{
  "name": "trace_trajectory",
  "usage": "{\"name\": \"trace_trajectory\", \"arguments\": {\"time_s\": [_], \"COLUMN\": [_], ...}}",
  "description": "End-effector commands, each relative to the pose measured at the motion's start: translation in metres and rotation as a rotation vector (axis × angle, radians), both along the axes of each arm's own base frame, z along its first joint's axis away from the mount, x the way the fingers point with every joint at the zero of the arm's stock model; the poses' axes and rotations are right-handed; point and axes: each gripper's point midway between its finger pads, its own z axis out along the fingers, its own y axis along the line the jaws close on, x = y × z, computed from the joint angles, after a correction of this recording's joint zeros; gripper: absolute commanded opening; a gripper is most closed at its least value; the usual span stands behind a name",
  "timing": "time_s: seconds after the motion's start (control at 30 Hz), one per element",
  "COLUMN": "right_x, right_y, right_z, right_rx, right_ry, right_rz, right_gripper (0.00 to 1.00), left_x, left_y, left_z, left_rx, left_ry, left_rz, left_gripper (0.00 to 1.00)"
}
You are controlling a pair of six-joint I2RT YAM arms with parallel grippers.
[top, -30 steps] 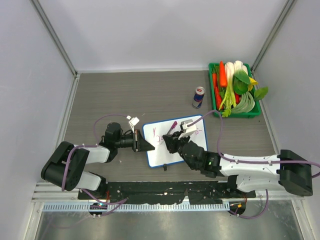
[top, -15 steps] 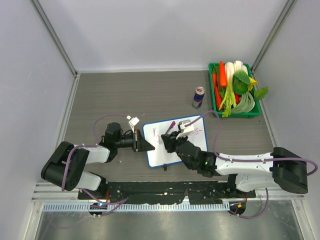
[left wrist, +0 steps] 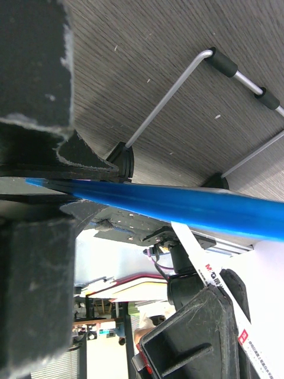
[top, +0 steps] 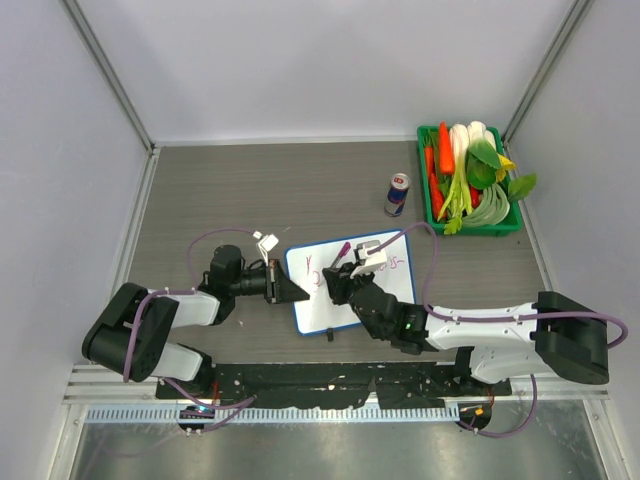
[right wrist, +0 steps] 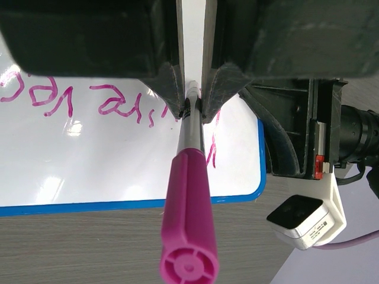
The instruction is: Write a sentence on the whiteboard
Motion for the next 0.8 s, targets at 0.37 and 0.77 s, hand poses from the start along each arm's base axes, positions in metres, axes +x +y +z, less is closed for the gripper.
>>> {"name": "trace_trajectory", "arguments": {"time_s": [0.37,0.77], "right_x": [-0.001,-0.010], "right_y": [0.003,0.000], "right_z": [0.002,-0.008], "right_rx": [0.014,0.019], "right_ry": [0.024,0.065], "right_rz": [-0.005,0.030], "right_gripper": [0.01,0.01], "left_x": [0.003,0.004], "left_y": [0.006,0.006], "left_z": [-0.020,-0.020], "left_rx": [0.066,0.065], "left_ry": [0.067,0.066], "left_rz": [0.062,0.062], "left_gripper": [0.00,0.00]}}
